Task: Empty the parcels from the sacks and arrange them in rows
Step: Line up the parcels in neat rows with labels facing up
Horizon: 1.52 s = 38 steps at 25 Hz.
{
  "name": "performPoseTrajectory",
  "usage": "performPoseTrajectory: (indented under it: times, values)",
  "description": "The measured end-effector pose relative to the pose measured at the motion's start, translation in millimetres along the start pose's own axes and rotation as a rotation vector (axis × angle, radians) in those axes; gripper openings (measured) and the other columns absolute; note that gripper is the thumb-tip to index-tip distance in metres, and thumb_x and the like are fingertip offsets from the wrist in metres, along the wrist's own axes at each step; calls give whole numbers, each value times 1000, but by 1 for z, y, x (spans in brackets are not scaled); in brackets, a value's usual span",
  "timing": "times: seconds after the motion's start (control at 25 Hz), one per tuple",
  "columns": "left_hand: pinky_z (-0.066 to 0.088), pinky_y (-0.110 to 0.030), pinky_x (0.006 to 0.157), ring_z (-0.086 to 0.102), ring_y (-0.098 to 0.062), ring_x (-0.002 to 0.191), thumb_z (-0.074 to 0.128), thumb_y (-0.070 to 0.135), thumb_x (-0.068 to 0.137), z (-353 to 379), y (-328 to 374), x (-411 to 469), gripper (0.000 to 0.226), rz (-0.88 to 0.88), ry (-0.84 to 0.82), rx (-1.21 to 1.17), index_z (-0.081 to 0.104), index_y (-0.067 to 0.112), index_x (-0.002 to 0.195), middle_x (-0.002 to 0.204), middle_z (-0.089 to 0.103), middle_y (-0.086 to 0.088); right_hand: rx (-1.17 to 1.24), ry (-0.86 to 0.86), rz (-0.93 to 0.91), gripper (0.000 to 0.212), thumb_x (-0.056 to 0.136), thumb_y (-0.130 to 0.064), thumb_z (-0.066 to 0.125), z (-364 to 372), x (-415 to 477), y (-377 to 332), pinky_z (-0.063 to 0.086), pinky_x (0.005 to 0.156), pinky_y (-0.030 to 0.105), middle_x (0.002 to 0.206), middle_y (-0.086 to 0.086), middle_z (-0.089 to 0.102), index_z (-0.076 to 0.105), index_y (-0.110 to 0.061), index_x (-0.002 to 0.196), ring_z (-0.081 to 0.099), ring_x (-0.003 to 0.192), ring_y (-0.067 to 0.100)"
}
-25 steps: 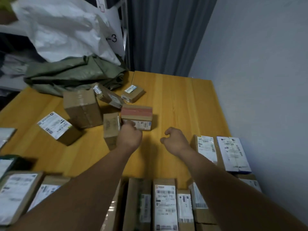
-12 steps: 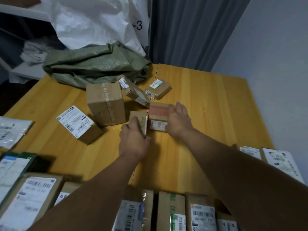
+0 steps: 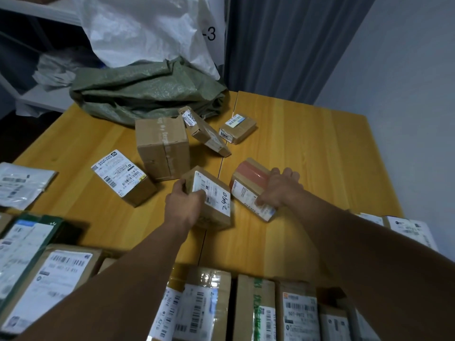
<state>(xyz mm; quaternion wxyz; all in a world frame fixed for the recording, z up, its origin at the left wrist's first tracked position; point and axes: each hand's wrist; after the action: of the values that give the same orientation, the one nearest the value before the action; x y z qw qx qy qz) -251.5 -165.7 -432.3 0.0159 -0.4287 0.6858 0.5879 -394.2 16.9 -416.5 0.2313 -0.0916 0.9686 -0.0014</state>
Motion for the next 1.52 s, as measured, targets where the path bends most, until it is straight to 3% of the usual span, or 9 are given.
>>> performPoseTrajectory:
  times: [0.2,0.36,0.56,0.72,0.88,1.08,1.32,1.44,1.52]
  values:
    - [39,-49,107,42,-38,129,58,32,78,0,7,-17,64,-10,98,309,44,22,140,138,49,-15,118,-137,61,95,59,-59,83,-11,-25,27,52,96,43,130,10,53,45,-18,135,56,115,28]
    - [37,-51,108,31,-35,136,61,27,88,15,27,-44,62,168,166,367,40,12,144,144,40,-14,375,-262,60,55,71,-49,80,-40,-52,47,56,73,33,97,2,73,60,-15,109,69,88,20]
    - [41,-36,74,52,-27,95,62,29,86,46,53,-81,53,11,-111,-10,47,8,133,114,55,-10,532,-379,3,35,79,-46,76,-66,-86,60,58,69,31,90,-2,79,73,-21,103,72,92,16]
    - [33,-35,89,47,-20,114,66,36,89,61,45,-91,60,63,-300,-164,48,21,144,136,52,2,551,-447,-57,33,77,-33,80,-74,-98,73,52,79,31,97,0,78,76,-20,106,67,103,18]
    - [46,-33,83,66,-21,105,77,31,75,63,34,-93,59,67,-658,-149,62,25,132,113,73,-1,597,-551,-176,47,79,-8,78,-78,-102,84,54,86,35,114,11,73,66,-16,124,68,107,24]
    - [47,-45,101,67,-29,112,89,37,61,76,24,-99,72,66,-908,-48,62,23,127,115,73,-9,596,-650,-288,53,81,3,72,-88,-102,95,59,83,34,123,17,65,60,-11,130,68,104,26]
    - [59,-39,81,75,-20,91,76,58,75,113,24,-108,65,-54,-621,-50,56,20,125,100,77,0,556,-121,-174,63,87,-18,75,-84,-100,112,55,89,38,127,8,58,47,-14,143,62,100,20]
    - [51,-27,57,74,-20,86,69,69,75,141,13,-106,74,-141,-476,-48,59,17,126,104,76,-6,484,-81,-104,52,92,-24,71,-62,-98,140,47,89,36,131,11,58,52,-10,138,57,111,24]
    - [49,-28,62,73,-20,90,65,68,79,160,7,-105,75,-155,-456,-94,56,15,131,106,75,-3,433,-105,-93,46,91,-25,70,-49,-97,159,48,89,35,124,11,61,56,-11,132,58,107,23]
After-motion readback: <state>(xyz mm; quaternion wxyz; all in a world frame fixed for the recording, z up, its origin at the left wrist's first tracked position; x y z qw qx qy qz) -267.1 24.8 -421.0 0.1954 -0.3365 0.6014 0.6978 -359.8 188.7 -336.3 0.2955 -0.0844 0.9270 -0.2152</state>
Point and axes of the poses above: each hand's wrist, its own x-axis towards the middle knuckle, its own z-axis out of the palm, y = z × x
